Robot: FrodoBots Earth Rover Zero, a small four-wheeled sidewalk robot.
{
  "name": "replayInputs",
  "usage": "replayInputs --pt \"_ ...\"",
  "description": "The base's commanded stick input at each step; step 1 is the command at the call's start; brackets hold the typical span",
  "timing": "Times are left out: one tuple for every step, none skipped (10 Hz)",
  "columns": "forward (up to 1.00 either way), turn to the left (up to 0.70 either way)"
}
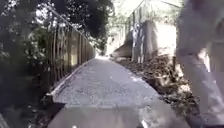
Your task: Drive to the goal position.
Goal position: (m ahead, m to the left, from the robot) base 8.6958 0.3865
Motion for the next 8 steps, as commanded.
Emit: replayInputs --pt "0.50 0.14" --pt "0.50 0.43" --pt "0.50 0.50" --pt "0.50 0.48" --pt "0.50 0.06" --pt "0.50 0.10" --pt "0.50 0.02" --pt "0.50 0.22"
